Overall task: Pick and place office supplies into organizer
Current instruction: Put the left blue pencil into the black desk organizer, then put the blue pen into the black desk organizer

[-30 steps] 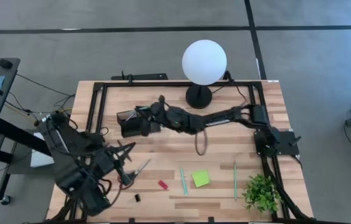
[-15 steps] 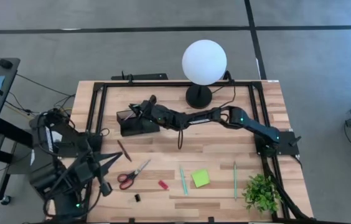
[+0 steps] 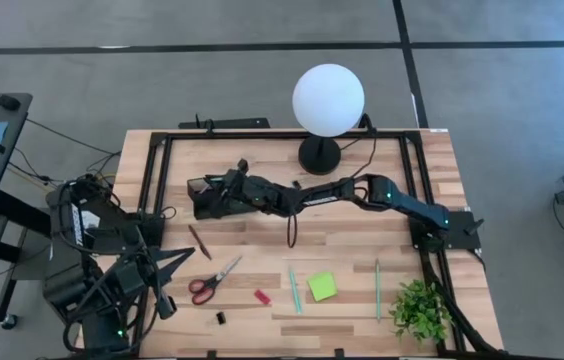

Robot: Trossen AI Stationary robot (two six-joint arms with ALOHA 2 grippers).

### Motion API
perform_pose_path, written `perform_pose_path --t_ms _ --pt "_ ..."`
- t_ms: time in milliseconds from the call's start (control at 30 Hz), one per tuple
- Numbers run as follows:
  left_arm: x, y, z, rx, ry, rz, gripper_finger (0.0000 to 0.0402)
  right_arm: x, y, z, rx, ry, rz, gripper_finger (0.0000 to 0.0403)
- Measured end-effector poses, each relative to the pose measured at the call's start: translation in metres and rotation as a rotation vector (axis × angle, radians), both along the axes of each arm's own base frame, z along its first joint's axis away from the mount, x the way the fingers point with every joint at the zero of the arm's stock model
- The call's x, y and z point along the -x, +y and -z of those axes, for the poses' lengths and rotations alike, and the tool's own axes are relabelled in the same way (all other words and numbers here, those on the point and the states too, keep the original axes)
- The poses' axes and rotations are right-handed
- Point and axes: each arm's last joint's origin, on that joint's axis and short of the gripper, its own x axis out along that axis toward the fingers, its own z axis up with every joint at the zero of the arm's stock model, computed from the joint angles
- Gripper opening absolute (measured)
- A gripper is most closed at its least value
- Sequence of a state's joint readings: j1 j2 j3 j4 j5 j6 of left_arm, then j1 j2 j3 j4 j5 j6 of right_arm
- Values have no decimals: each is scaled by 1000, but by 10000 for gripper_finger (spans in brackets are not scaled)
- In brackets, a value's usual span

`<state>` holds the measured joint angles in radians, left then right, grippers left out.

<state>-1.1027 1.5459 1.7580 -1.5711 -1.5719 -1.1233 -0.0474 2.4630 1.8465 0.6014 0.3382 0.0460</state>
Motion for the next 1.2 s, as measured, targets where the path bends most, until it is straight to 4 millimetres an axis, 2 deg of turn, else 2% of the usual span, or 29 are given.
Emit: perform_pose_path --t_ms 100,267,500,900,1033,1200 --pt "0 0 0 6 -2 0 0 0 3 5 -2 48 2 12" --pt "0 0 0 5 -3 0 0 1 1 8 0 86 35 29" --pt "0 0 0 6 -2 0 0 2 -3 17 -24 170 -15 19" --pt "-1 -1 0 17 -8 0 0 2 -7 18 -52 180 -7 177" --pt "-1 -1 0 12 -5 0 0 2 -6 18 -36 180 -12 208" --pt "-1 -1 0 4 -1 0 0 2 -3 17 -19 182 -14 220"
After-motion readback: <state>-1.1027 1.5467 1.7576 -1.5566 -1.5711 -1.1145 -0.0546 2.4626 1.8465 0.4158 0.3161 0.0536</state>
